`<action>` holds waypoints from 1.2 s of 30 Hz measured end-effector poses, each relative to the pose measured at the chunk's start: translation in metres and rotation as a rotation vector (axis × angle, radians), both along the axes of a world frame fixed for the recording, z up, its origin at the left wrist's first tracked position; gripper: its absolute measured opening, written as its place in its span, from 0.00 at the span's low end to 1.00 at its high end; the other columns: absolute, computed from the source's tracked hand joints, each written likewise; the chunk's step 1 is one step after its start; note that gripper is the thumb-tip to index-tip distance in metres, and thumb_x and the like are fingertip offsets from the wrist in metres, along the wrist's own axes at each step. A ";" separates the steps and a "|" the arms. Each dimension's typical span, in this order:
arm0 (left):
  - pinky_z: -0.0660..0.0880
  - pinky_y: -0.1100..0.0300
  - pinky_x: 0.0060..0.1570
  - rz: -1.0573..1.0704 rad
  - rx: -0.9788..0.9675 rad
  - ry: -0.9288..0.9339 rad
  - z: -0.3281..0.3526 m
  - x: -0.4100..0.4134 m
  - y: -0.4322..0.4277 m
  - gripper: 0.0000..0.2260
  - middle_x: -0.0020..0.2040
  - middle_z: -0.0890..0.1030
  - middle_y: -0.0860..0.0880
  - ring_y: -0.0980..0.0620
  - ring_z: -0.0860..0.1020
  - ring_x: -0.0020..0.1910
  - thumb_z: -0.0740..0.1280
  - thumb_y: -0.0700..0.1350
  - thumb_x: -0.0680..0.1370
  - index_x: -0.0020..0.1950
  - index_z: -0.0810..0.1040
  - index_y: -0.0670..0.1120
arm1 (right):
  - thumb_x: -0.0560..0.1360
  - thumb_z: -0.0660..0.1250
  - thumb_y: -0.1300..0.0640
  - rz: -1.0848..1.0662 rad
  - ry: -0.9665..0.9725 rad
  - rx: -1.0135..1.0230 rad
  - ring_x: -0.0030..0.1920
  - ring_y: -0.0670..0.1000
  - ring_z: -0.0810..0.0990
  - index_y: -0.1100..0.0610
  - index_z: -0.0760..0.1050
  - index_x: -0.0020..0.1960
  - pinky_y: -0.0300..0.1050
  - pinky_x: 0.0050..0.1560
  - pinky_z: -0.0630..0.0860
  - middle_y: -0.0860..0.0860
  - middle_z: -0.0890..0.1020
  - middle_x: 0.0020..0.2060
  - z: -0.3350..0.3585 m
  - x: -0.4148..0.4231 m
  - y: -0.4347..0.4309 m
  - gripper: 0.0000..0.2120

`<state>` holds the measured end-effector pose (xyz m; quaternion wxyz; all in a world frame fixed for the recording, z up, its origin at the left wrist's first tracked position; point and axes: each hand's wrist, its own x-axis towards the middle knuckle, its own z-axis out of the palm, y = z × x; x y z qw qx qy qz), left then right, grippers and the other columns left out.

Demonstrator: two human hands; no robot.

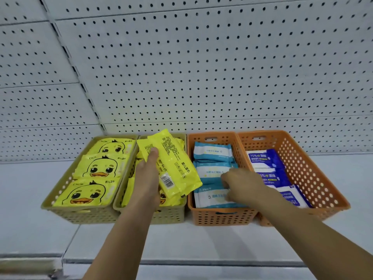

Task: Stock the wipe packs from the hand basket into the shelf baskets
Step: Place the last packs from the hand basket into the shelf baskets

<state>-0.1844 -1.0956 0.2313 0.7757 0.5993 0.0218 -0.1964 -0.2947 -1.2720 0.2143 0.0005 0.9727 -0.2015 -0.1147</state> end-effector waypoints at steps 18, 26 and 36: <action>0.62 0.39 0.70 0.205 0.164 -0.246 0.008 0.018 -0.008 0.24 0.69 0.68 0.35 0.40 0.67 0.70 0.57 0.53 0.82 0.69 0.68 0.36 | 0.82 0.55 0.52 -0.152 -0.963 1.325 0.27 0.57 0.79 0.65 0.76 0.45 0.44 0.22 0.75 0.63 0.81 0.31 0.026 0.037 0.028 0.19; 0.75 0.53 0.45 0.131 0.271 -0.280 0.007 0.073 0.028 0.19 0.35 0.81 0.46 0.55 0.77 0.36 0.59 0.54 0.81 0.50 0.80 0.40 | 0.81 0.59 0.52 -0.478 -0.905 1.521 0.21 0.54 0.77 0.60 0.76 0.43 0.38 0.18 0.67 0.55 0.81 0.26 0.013 0.089 0.053 0.15; 0.72 0.54 0.40 0.193 0.382 -0.395 0.012 0.146 0.080 0.09 0.41 0.81 0.47 0.52 0.76 0.35 0.60 0.48 0.81 0.52 0.78 0.47 | 0.82 0.56 0.53 -0.717 -1.071 1.478 0.27 0.55 0.80 0.60 0.72 0.51 0.41 0.22 0.76 0.60 0.81 0.40 0.023 0.151 0.017 0.11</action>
